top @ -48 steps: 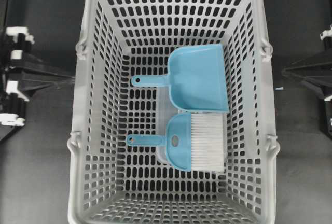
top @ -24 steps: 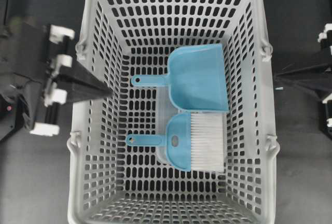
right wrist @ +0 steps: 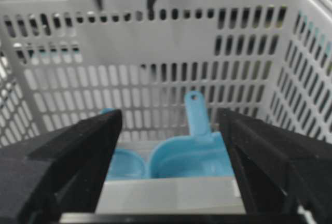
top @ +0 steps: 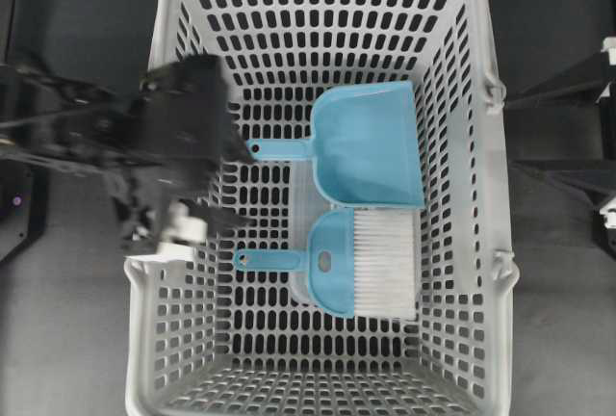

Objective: Pick up the hand brush from the shopping basket with the left arm.
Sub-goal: 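Move the left gripper over the basket toward the blue hand brush handle, then lower the open left gripper around the hand brush's blue handle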

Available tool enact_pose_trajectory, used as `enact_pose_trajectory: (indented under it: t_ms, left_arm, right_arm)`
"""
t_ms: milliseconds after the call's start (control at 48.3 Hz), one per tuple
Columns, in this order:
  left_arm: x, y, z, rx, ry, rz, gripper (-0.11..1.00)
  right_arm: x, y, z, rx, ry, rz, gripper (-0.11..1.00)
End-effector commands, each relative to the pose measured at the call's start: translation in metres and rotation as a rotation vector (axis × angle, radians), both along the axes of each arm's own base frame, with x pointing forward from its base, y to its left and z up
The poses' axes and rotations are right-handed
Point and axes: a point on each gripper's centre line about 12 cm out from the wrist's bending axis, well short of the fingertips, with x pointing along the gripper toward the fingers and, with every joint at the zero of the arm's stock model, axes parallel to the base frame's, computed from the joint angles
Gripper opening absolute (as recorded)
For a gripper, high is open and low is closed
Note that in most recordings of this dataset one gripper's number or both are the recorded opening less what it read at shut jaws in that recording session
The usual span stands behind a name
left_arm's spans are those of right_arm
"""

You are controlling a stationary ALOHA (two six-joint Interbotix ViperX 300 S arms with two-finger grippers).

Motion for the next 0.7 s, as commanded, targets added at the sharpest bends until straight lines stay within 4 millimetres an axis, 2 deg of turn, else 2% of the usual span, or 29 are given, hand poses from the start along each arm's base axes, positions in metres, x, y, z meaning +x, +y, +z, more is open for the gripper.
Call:
enact_pose_trajectory:
  t_ms: [0, 62, 311, 539, 684]
  left_arm:
    - [0.013, -0.005, -0.003, 0.006, 0.050, -0.006, 0.87]
    - [0.019, -0.007, -0.014, 0.011, 0.100, -0.008, 0.91]
    - [0.042, -0.020, -0.057, 0.007, 0.225, -0.008, 0.90]
    - [0.054, -0.029, -0.102, -0.013, 0.341, 0.040, 0.89]
    - [0.058, -0.033, -0.120, -0.009, 0.383, 0.040, 0.89]
  right_arm:
    - [0.002, -0.002, 0.009, -0.001, -0.023, -0.008, 0.72]
    - [0.002, -0.002, 0.010, -0.001, -0.026, -0.008, 0.72]
    - [0.001, -0.002, 0.006, 0.002, -0.015, -0.008, 0.72]
    - [0.001, -0.002, 0.004, 0.003, -0.011, -0.008, 0.72]
    - [0.001, -0.002, 0.004, 0.003, -0.011, -0.008, 0.72]
